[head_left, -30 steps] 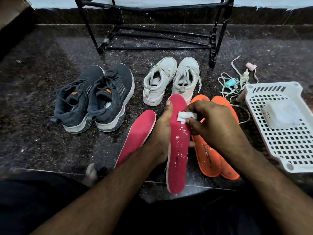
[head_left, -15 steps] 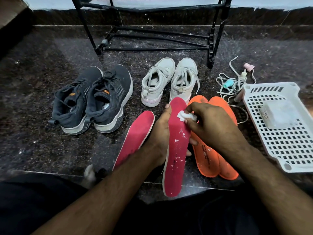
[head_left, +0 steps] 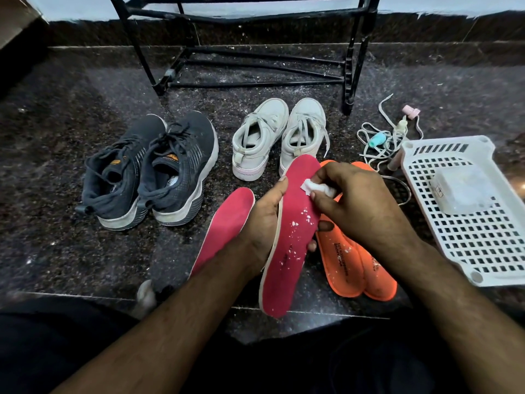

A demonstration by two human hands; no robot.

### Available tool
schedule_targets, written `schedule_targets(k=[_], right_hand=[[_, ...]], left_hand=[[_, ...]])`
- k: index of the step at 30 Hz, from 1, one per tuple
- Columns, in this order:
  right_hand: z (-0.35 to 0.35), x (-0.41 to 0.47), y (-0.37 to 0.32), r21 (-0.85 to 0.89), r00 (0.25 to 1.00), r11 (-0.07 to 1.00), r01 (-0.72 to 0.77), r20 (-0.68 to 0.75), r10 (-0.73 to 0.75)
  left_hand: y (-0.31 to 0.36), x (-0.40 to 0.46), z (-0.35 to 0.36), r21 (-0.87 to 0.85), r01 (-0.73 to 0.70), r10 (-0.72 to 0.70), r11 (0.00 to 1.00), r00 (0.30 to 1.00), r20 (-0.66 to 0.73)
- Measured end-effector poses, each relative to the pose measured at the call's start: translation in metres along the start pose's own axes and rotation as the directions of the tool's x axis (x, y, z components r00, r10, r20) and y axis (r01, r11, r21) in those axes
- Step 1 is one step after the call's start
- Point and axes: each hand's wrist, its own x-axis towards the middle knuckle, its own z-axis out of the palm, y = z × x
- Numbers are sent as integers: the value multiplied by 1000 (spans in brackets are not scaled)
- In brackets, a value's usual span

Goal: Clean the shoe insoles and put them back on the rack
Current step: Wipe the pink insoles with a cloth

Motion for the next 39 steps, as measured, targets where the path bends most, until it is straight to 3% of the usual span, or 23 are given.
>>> schedule_targets(k=[3, 6, 14, 18, 21, 25, 27, 32, 34, 39], right_hand=[[-4, -1, -1, 55, 1000, 998, 18, 4, -18], [-5, 1, -1, -39, 997, 997, 71, 34, -69], [-11, -3, -3, -81, 947, 974, 213, 263, -185], [-13, -2, 1, -58, 993, 995, 84, 87, -79], [-1, 0, -2, -44, 995, 995, 92, 35, -90], [5, 0, -2, -57, 943, 964, 261, 226, -243], [-3, -1, -1, -20, 917, 962, 273, 307, -254], [-5, -2, 1, -12, 992, 991, 130, 12, -129], [4, -1, -3, -19, 993, 994, 109, -30, -110], [8, -4, -3, -21, 948, 970, 242, 218, -232]], left_hand=[[1, -5, 5, 44, 0, 1, 999, 1000, -24], [-1, -5, 5, 68, -22, 25, 997, 999, -43], [0, 1, -3, 107, 20, -4, 994, 989, -147], [1, 0, 0, 126, 12, 9, 992, 987, -162], [2, -3, 4, 80, 4, 7, 997, 990, -139], [-1, 0, 1, 77, 8, 5, 997, 987, -161], [-1, 3, -4, 94, 20, -3, 995, 983, -185], [1, 3, -2, 92, 7, 8, 996, 985, -170], [0, 4, -3, 88, 7, 9, 996, 983, -182], [0, 8, -9, 78, 25, -7, 997, 973, -232]])
